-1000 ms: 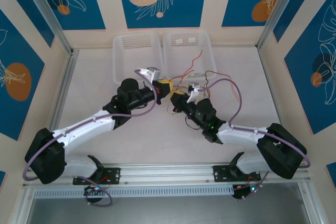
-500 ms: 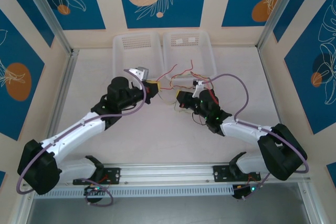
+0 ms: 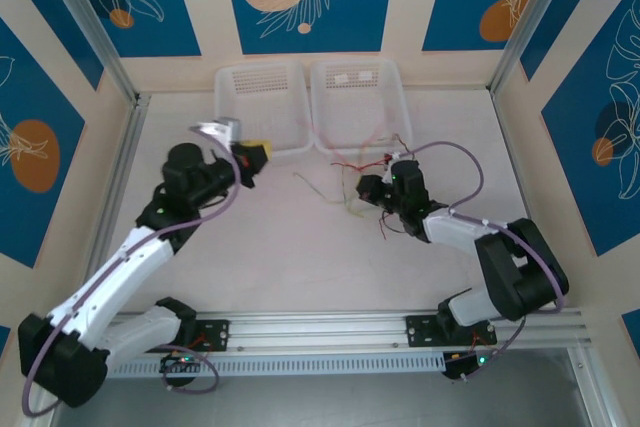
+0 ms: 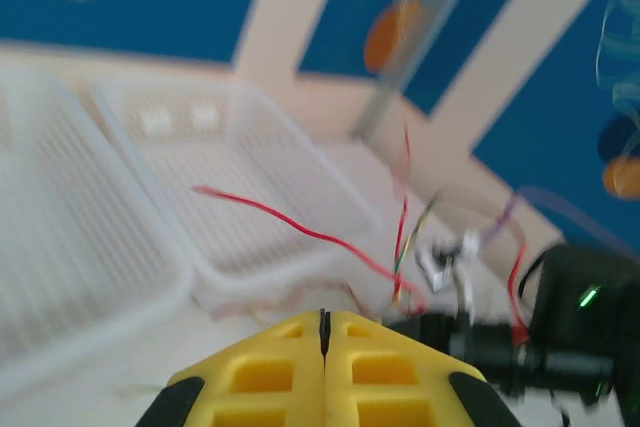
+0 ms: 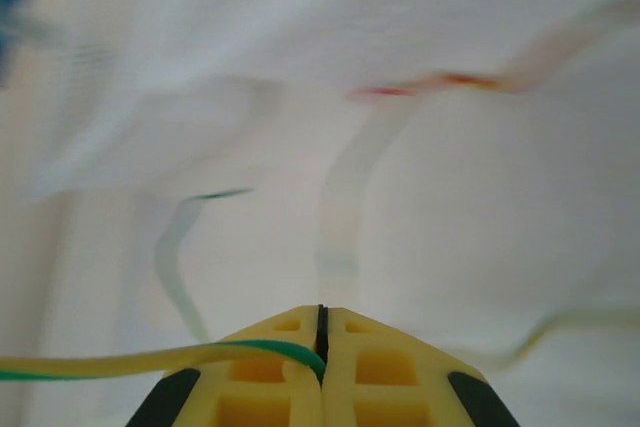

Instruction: Untangle the cables

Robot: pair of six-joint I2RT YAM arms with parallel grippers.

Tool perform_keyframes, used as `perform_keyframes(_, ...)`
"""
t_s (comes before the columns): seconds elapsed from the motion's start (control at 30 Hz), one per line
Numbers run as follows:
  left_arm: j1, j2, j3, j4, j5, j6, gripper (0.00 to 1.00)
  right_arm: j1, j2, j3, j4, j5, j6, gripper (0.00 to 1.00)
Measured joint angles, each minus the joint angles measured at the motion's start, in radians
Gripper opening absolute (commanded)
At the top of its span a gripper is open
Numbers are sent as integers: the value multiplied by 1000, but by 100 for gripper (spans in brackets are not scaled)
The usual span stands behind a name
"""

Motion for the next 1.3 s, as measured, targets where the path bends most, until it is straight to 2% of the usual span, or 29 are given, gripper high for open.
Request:
perform_keyframes(0.1, 25, -67, 43, 47, -21, 1, 0, -30, 40, -19, -98, 40, 13, 0)
perform_keyframes(0.2, 31, -86, 69, 67, -19, 8, 0, -22, 42, -23, -113, 40, 12, 0)
perform_keyframes(0.43, 32, 22, 59, 73, 13, 8, 1, 53, 32, -31, -27, 21, -67, 0)
perform_keyframes(0.6, 32, 116, 43, 67, 111, 32, 26, 187, -80, -85, 84, -17, -217, 0)
perform_keyframes(0.73, -8, 154, 42, 57, 191, 112, 68, 266, -181, -92, 123, -64, -325, 0)
perform_keyframes(0.8, -46, 156, 40, 51, 232, 148, 80, 274, -225, -92, 127, -84, -357, 0)
perform_keyframes(0.97, -158, 162, 40, 39, 320, 252, 88, 275, -315, -84, 100, -143, -397, 0)
perform_keyframes(1.13, -221, 201, 56, -1, 394, 325, 87, 275, -327, 16, -48, -130, -408, 0)
perform_keyframes(1.3, -289, 253, 147, -147, 438, 432, 83, 260, -304, 137, -201, -73, -398, 0)
